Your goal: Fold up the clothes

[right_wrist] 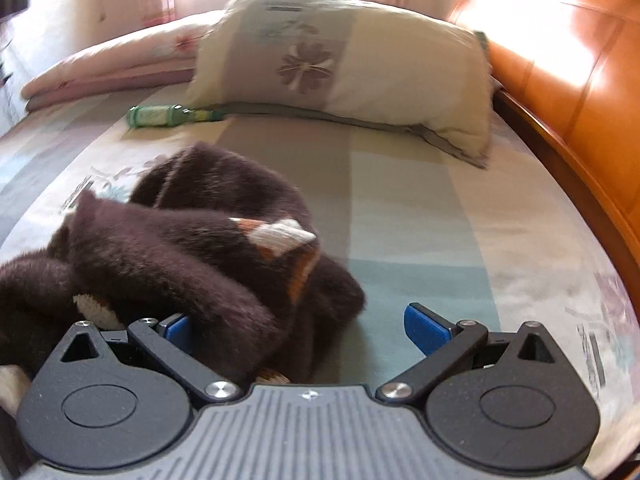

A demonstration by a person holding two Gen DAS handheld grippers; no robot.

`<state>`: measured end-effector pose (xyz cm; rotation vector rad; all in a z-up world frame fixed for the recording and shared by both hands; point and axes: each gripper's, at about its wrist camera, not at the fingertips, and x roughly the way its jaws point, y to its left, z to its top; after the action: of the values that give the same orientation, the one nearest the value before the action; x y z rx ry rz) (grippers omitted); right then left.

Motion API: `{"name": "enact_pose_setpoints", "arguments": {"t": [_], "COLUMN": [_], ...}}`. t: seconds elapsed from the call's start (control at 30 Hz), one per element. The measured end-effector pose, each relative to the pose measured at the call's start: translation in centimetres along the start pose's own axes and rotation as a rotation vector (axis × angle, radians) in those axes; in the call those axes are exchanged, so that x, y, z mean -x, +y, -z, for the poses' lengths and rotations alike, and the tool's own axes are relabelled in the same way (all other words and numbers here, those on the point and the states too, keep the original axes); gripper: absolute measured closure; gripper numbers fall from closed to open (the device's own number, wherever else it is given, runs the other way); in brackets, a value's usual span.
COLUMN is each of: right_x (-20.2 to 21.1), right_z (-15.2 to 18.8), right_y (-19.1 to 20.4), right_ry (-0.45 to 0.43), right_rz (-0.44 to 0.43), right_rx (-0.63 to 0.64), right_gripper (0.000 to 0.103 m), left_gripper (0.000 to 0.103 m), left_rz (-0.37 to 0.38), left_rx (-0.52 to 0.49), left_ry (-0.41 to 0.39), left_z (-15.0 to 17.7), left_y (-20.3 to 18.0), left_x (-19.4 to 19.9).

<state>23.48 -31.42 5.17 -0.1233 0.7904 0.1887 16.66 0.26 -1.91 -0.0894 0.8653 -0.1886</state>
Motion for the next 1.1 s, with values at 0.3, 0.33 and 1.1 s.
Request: {"name": "enact_pose_setpoints", "arguments": {"t": [0.3, 0.33, 1.1], "right_x": [-0.9, -0.9, -2.0], "right_z": [-1.9, -2.2, -2.0], "right_y": [-2.7, -3.3, -11.7], "right_ry": [-0.021, -0.022, 0.078], "right_rz": [0.072, 0.077, 0.129], "right_rx": [-0.016, -0.019, -0.214], "right_gripper": [0.000, 0.000, 0.000], "left_gripper": [0.001, 0.001, 0.001], "left_rz": [-0.015, -0.016, 0.091], "left_rx": [-0.059, -0.063, -0.347], "left_ry": [-0.030, -0.034, -0.099], "left_z": [-0.8, -1.0, -6.4], "left_y": [-1.7, -1.7, -2.1], "left_x": [0.3, 0.3, 2.7]}}
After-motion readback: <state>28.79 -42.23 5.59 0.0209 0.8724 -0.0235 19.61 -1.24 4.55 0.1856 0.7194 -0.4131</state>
